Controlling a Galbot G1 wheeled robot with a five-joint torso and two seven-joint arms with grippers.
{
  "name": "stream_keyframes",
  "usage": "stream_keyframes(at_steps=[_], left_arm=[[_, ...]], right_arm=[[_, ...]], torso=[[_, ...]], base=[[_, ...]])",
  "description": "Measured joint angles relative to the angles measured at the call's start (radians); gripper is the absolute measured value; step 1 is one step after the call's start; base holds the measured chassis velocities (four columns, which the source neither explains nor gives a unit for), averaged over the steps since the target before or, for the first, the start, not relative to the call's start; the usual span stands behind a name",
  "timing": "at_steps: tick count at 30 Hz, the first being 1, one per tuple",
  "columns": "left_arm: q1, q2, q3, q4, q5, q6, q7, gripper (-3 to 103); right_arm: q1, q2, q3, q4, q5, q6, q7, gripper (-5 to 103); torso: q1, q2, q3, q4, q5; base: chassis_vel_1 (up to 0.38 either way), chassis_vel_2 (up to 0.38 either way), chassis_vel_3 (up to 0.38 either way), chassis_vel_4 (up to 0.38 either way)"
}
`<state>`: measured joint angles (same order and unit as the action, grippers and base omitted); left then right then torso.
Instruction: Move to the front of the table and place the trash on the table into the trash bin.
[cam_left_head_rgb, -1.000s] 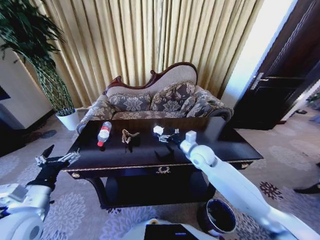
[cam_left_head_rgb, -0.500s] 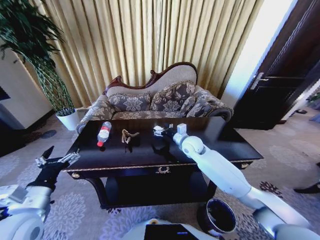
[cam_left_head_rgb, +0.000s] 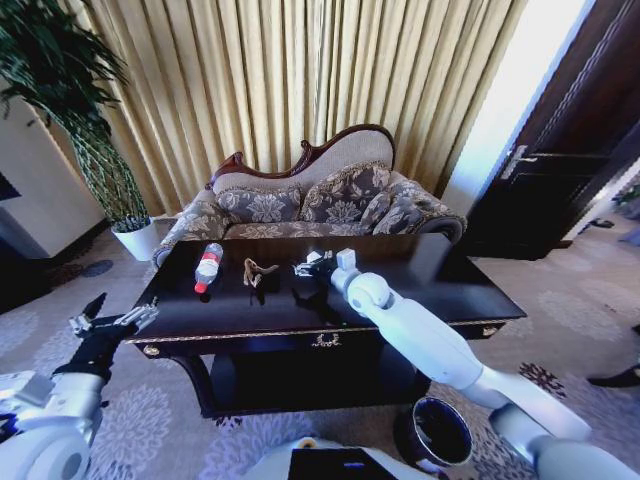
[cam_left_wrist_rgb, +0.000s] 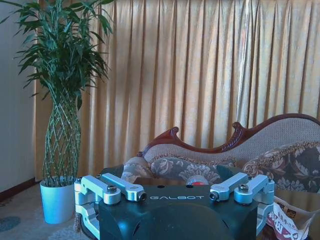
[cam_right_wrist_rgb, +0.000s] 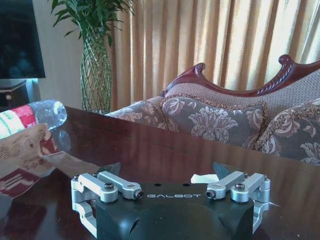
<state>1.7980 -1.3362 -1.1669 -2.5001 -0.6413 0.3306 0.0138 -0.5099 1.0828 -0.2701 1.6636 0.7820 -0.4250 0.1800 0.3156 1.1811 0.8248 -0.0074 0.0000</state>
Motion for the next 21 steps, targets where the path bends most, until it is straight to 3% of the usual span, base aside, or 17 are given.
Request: stream_keyframes(at_steps=[21], left_arm=[[-0.010,0.017,0.010,0.000,-0.034,0.002,0.002,100]], right_arm=[[-0.011,-0.049,0.058,-0.023,0.006,0.038,-0.005,100]], torso=[[0.000,0.000,0.000,0.0000,0.0001]], base=[[0.000,0.000,0.000,0.000]])
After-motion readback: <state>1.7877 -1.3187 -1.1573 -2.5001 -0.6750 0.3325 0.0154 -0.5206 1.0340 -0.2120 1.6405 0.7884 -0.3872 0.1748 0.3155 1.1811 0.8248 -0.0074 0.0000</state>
